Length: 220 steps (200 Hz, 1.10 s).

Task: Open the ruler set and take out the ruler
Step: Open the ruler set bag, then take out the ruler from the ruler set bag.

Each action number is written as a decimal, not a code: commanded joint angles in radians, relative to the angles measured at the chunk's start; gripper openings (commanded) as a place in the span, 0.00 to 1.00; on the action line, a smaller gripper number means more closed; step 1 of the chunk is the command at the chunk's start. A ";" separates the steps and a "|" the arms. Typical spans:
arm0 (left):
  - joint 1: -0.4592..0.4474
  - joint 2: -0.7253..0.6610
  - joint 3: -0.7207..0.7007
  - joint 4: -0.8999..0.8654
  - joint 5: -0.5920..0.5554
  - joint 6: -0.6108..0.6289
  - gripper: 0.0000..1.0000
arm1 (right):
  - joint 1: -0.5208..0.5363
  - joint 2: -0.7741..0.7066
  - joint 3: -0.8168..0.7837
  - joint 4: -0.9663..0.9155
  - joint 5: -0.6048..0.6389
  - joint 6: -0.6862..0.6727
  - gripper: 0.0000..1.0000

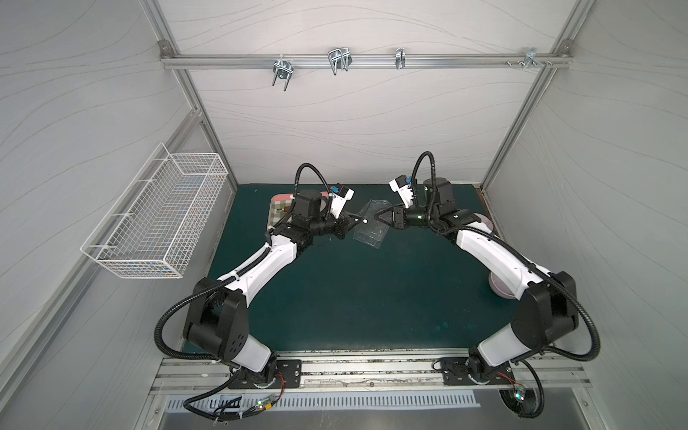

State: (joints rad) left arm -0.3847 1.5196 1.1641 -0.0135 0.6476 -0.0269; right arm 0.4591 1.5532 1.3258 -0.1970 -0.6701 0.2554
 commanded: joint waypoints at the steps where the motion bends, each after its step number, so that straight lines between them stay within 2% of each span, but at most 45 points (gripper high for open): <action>1: 0.006 -0.027 0.057 -0.016 0.017 0.032 0.00 | -0.008 -0.017 -0.008 -0.005 -0.021 -0.016 0.41; 81: 0.015 0.025 0.212 -0.291 0.008 0.081 0.00 | -0.029 -0.027 -0.028 -0.044 0.011 -0.036 0.78; 101: 0.015 0.052 0.268 -0.390 -0.016 0.090 0.00 | -0.038 -0.044 -0.046 -0.051 0.038 -0.044 0.82; 138: 0.015 0.100 0.369 -0.557 -0.119 0.081 0.00 | -0.069 -0.094 -0.090 -0.074 0.125 -0.051 0.81; 162: 0.015 0.159 0.456 -0.690 -0.184 0.068 0.00 | -0.072 -0.121 -0.090 -0.126 0.173 -0.088 0.78; 196: 0.015 0.276 0.604 -0.915 -0.225 0.072 0.00 | -0.072 -0.146 -0.097 -0.168 0.169 -0.134 0.62; 220: 0.011 0.357 0.674 -1.057 -0.267 0.088 0.00 | -0.072 -0.154 -0.110 -0.171 0.123 -0.178 0.48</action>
State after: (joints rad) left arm -0.3737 1.8153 1.7596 -0.8700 0.4393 0.0326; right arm 0.3885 1.4242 1.2297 -0.3264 -0.5133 0.1478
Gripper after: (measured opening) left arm 0.048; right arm 0.534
